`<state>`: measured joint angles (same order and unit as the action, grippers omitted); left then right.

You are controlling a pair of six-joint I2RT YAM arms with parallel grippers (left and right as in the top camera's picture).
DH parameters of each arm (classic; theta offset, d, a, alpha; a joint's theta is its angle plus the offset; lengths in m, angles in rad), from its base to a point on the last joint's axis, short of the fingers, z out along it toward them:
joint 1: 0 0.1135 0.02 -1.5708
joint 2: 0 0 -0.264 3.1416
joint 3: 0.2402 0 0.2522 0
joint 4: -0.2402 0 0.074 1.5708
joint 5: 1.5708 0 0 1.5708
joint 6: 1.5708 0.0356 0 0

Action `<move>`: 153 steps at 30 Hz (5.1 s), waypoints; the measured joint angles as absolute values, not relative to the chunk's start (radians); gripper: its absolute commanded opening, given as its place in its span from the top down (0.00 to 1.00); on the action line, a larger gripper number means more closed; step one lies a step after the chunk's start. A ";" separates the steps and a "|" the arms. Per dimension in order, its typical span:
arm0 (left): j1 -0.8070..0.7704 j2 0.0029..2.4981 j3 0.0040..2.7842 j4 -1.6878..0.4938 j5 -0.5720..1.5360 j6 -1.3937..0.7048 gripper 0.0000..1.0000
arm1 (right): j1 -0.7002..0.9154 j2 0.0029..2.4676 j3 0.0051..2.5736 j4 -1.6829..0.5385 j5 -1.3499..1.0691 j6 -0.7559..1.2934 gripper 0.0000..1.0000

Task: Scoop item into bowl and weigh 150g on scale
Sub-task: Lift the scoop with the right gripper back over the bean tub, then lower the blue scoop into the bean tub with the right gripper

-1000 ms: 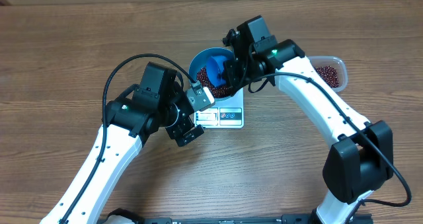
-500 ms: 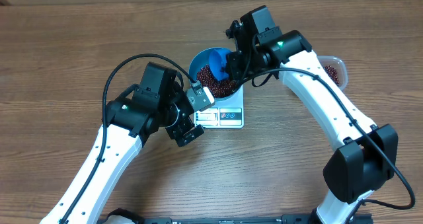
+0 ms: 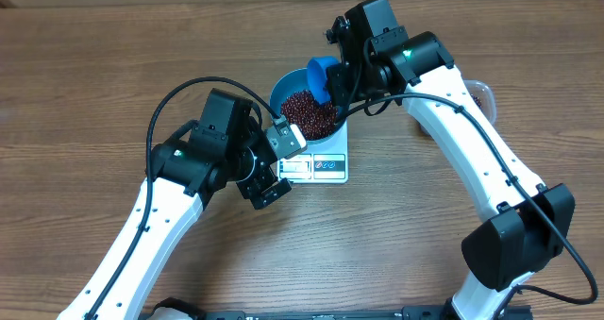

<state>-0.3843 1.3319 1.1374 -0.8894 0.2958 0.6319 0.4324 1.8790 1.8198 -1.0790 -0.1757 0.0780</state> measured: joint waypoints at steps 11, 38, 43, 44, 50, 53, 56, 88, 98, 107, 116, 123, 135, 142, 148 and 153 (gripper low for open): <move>-0.384 1.332 1.137 -0.889 0.296 0.632 0.00 | 0.432 1.879 1.820 -1.103 -0.163 0.078 0.96; -0.384 1.332 1.137 -0.889 0.296 0.632 0.01 | 0.208 1.723 1.823 -1.155 -0.156 0.098 0.96; -0.384 1.332 1.137 -0.889 0.296 0.632 0.00 | 0.110 1.722 1.823 -1.190 -0.155 0.104 0.96; -0.384 1.332 1.137 -0.889 0.296 0.632 0.00 | 0.091 1.722 1.823 -1.192 -0.155 0.104 0.96; -0.384 1.332 1.137 -0.889 0.296 0.632 0.00 | -0.019 1.722 1.823 -1.200 -0.152 0.104 0.96; -0.384 1.332 1.137 -0.889 0.296 0.632 0.00 | -0.073 1.722 1.823 -1.220 -0.152 0.104 0.96; -0.384 1.332 1.137 -0.889 0.296 0.632 0.01 | -0.108 1.722 1.823 -1.242 -0.150 0.097 0.96; -0.384 1.332 1.137 -0.889 0.296 0.632 0.01 | -0.010 1.722 1.823 -1.400 0.213 0.176 0.96; -0.384 1.332 1.137 -0.889 0.296 0.632 0.00 | 0.096 1.741 1.823 -1.442 0.398 0.307 0.96; -0.384 1.332 1.137 -0.889 0.296 0.632 0.00 | 0.101 1.785 1.823 -1.449 0.461 0.392 0.96; -0.384 1.332 1.137 -0.889 0.296 0.632 0.00 | 0.100 1.785 1.823 -1.414 0.326 0.609 0.96; -0.384 1.332 1.137 -0.889 0.296 0.632 0.00 | 0.100 1.785 1.823 -1.336 0.274 0.809 0.96; -0.384 1.332 1.137 -0.889 0.296 0.632 0.00 | 0.100 1.787 1.682 -1.188 0.242 0.969 0.96; -0.384 1.332 1.137 -0.889 0.296 0.632 0.00 | 0.100 1.788 1.623 -1.114 0.223 0.987 0.96; -0.384 1.332 1.137 -0.889 0.296 0.632 0.00 | 0.100 1.788 1.575 -1.033 0.216 0.992 0.91; -0.384 1.332 1.137 -0.889 0.296 0.632 0.00 | 0.100 1.788 1.504 -0.986 0.215 0.993 0.76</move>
<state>-0.3843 1.3319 1.1374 -0.8894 0.2958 0.6319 0.0998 1.7882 1.5043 -0.9863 0.2150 0.9932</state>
